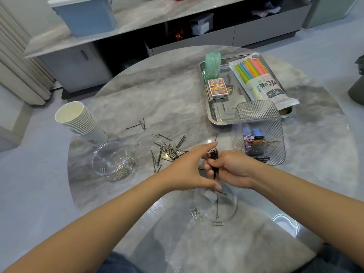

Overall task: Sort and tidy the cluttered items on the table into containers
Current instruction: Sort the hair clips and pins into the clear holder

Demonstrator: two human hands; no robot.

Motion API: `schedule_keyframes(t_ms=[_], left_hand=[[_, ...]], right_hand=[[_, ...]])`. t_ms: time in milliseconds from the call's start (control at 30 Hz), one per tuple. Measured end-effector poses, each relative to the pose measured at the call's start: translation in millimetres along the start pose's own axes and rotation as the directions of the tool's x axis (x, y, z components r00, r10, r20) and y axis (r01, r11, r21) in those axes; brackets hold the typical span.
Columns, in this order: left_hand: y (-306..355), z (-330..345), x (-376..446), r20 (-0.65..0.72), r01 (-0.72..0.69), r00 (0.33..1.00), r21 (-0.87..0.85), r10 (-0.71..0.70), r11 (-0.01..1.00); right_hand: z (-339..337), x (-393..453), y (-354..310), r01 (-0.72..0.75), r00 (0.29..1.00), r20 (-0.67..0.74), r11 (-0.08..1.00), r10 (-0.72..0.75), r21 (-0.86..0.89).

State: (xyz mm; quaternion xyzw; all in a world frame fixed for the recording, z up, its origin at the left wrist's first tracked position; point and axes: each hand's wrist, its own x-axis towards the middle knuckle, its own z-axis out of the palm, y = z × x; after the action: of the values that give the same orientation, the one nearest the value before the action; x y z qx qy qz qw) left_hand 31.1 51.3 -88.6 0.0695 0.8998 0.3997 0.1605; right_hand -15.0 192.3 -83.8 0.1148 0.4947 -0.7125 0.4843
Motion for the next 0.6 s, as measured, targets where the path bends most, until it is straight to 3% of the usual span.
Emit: schedule_keyframes(t_ms=[267, 500, 600], left_hand=[[9, 11, 2, -0.174, -0.039, 0.984, -0.067, 0.027, 0.997], [23, 15, 2, -0.176, -0.097, 0.982, -0.149, 0.070, 0.984], [29, 13, 2, -0.136, -0.088, 0.988, -0.115, 0.072, 0.989]], right_hand=[[1, -9, -5, 0.050, 0.999, -0.017, 0.999, -0.051, -0.012], [-11, -24, -12, 0.049, 0.999, -0.002, 0.998, -0.049, -0.026], [-15, -34, -15, 0.067, 0.998, -0.005, 0.987, -0.068, -0.147]])
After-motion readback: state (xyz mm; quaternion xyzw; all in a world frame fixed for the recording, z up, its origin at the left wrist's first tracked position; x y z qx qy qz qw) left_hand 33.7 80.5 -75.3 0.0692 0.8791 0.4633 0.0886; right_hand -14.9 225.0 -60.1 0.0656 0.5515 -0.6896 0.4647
